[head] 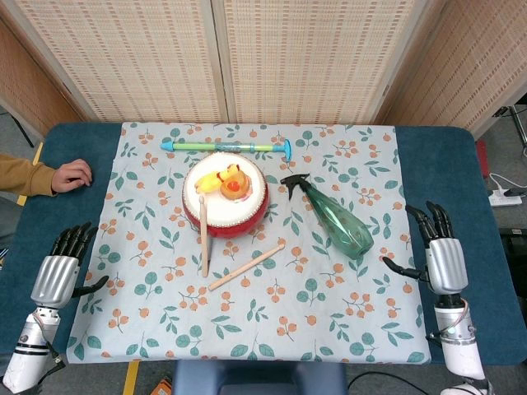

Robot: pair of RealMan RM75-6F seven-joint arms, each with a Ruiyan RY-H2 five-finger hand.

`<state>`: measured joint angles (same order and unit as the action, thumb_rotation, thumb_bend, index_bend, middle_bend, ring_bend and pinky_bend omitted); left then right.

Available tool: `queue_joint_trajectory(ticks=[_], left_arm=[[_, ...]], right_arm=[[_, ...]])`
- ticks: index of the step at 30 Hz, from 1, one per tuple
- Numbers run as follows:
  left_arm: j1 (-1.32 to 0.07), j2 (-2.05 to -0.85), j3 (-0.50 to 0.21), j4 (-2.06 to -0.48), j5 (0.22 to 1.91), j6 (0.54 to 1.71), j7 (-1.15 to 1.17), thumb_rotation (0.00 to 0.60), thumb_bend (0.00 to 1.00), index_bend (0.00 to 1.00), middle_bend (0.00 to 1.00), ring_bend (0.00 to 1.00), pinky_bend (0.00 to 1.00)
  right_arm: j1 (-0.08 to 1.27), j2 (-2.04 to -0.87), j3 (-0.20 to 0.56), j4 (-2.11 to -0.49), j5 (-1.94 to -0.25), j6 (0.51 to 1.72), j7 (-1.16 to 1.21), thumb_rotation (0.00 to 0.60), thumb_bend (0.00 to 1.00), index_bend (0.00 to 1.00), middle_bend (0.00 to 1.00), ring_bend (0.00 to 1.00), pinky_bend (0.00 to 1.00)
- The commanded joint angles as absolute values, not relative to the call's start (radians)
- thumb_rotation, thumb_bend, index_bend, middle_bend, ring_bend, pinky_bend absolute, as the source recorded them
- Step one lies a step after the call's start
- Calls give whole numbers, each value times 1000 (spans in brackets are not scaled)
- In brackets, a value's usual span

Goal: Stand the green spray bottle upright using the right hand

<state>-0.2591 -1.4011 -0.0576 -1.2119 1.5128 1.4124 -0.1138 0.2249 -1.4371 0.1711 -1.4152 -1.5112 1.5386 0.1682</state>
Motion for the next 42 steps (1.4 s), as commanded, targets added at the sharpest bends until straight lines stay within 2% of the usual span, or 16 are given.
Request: queue_joint_trajectory(ticks=[1,6,15,29,33,37,42], left_arm=[[-261,-1403,-57,-1207,1511,1407,-115,600,159,0,0,0,57],[-256,-1400,-58,-1197,1511,1417,-129,600,162,0,0,0,57],[-250,-1395,-53,-1186,1518,1423,-160,600,162,0,0,0,57],[-248,-1390,-52,-1194,1511,1412,-152,600,161,0,0,0,57],[-246,-1388,-50,-1194,1514,1413,-154,600,162,0,0,0,57],[-245,-1387,-50,-1195,1516,1417,-156,600,162,0,0,0,57],[-243,-1385,-48,-1197,1521,1421,-158,600,162,0,0,0,57]], right_arm=[[225,-1436,177,-1419,-1507,1542,167,600,0,107,176,0,0],[226,-1452,199,-1431,-1477,1546,156,600,0,80,168,0,0],[256,-1452,184,-1490,-1510,1506,166,600,0,79,168,0,0],[326,-1492,150,-1502,-1506,1365,194,600,0,73,168,3,7],[354,-1509,117,-1493,-1490,1268,268,600,0,43,168,100,25],[388,-1525,88,-1448,-1497,1180,384,600,0,21,168,183,0],[430,-1518,43,-1380,-1544,1101,516,600,0,16,168,203,0]])
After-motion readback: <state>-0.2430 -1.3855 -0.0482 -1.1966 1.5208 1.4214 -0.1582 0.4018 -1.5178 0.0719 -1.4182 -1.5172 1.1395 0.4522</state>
